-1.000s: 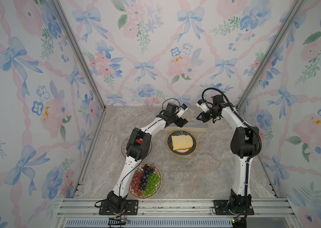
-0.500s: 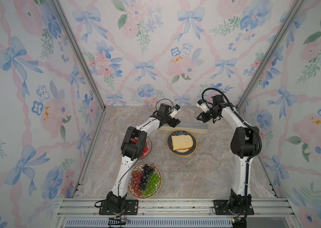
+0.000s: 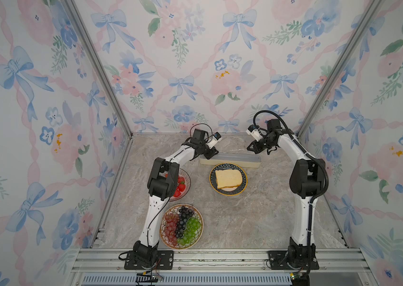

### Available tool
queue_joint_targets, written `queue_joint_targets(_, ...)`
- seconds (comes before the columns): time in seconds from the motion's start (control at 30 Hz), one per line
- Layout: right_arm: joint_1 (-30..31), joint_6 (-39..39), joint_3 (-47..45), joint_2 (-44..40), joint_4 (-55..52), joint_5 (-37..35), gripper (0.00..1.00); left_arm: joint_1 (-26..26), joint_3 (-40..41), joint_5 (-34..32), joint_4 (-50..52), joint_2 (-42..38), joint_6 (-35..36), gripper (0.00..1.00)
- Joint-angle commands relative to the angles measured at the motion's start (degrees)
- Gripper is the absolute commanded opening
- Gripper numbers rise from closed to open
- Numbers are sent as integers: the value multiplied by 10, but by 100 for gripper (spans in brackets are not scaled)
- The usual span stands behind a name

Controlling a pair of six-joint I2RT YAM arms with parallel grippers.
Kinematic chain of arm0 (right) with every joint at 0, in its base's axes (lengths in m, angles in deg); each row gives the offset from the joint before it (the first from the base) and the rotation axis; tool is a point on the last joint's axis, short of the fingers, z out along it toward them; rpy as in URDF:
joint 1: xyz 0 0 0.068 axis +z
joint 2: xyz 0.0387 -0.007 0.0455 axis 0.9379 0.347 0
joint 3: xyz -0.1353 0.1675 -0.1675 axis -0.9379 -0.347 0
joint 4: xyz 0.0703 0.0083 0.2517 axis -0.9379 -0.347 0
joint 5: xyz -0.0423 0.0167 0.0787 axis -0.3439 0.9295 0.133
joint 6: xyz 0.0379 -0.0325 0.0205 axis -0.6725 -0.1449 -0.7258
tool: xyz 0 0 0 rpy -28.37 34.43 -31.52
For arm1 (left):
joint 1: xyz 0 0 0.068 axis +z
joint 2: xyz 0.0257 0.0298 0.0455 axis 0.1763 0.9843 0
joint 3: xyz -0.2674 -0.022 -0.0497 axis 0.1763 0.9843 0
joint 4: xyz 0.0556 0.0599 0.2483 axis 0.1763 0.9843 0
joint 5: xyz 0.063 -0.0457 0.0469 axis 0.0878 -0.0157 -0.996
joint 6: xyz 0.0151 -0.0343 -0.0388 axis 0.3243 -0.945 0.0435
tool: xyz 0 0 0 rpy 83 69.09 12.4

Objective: Wrap the plate with plastic wrap
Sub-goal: Pull the plastic wrap from the plastic wrap cutting box.

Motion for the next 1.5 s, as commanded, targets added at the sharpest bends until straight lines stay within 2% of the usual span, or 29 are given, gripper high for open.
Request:
queue_joint_targets(0.0,4,2,5,-35,4,2,0,5,14,37,68,-15,35,1)
queue_joint_targets(0.37,-1,-18,-13,-67,30,21,0,26,-6,71,68,-90,28,0)
queue_joint_targets(0.63,-1,-26,-25,-74,40,31,0,25,0,79,68,-101,27,0)
queue_joint_targets(0.97,-5,-50,-48,-122,82,28,0,26,-10,59,68,-140,9,0)
queue_joint_targets(1.47,-1,-122,-26,-187,163,3,0,24,-140,19,68,-156,-55,0)
